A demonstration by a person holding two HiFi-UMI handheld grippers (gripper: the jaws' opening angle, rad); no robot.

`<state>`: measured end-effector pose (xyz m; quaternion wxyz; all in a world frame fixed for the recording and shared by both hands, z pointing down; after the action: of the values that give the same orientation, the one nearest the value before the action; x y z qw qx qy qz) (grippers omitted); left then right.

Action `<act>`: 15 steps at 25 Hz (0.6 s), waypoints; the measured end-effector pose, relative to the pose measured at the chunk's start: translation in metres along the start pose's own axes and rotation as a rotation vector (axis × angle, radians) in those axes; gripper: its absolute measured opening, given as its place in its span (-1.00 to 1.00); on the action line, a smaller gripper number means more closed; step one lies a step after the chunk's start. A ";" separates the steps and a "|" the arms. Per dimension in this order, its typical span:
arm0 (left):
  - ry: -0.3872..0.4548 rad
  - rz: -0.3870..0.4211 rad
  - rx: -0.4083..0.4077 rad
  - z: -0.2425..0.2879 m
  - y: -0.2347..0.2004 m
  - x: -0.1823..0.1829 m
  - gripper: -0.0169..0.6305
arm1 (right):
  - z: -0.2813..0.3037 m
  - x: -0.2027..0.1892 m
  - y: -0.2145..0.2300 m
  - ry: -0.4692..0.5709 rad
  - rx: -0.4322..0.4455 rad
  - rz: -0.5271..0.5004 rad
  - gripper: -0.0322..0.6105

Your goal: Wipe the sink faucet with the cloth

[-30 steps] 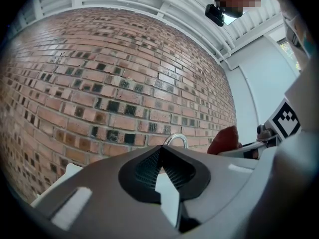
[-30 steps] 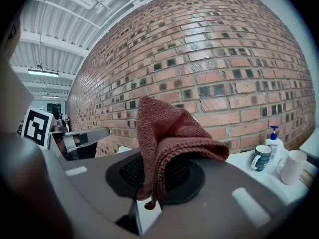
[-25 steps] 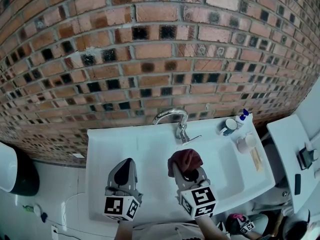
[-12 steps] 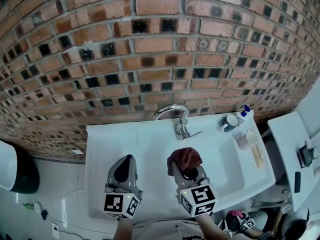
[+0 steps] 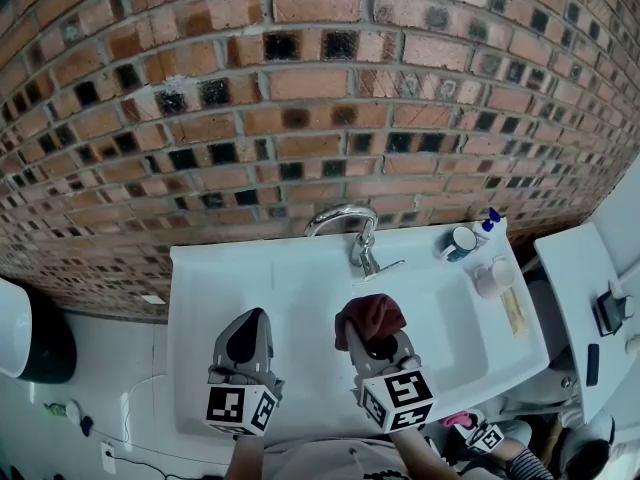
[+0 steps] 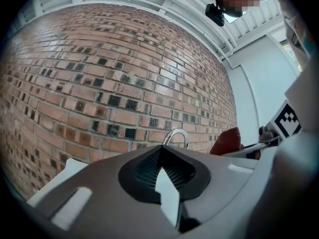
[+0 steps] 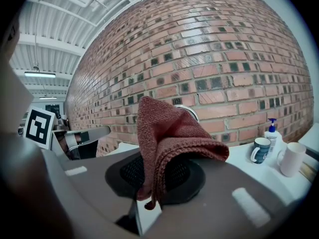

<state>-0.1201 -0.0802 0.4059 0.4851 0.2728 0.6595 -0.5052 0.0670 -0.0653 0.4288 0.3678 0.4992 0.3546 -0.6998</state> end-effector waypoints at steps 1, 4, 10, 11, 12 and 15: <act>0.000 0.000 0.000 0.000 0.000 0.000 -0.93 | 0.000 0.000 0.001 0.004 -0.001 0.005 -0.74; 0.002 0.001 0.003 0.000 0.001 0.002 -0.93 | 0.000 0.001 0.001 0.007 0.001 0.007 -0.74; 0.004 0.000 0.001 0.000 0.002 0.003 -0.93 | 0.000 0.002 -0.001 0.006 0.011 0.005 -0.74; 0.004 0.000 0.001 -0.001 0.002 0.003 -0.93 | 0.000 0.002 -0.001 0.006 0.012 0.005 -0.74; 0.004 -0.001 0.001 -0.001 0.002 0.003 -0.93 | 0.000 0.002 -0.001 0.006 0.012 0.006 -0.74; 0.004 -0.001 0.000 -0.001 0.002 0.003 -0.93 | 0.000 0.003 -0.001 0.008 0.012 0.008 -0.74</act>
<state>-0.1201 -0.0793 0.4022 0.4834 0.2735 0.6606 -0.5052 0.0655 -0.0652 0.4265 0.3663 0.5056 0.3497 -0.6985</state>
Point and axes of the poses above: the fingertips, and each gripper's own axes: z forward along the fingers, y to its right, x out of its top, the point moved 4 cm from there along -z, backward along the fingers, and after that the axes turned 15 degrees about -z, right-handed, at the moved point
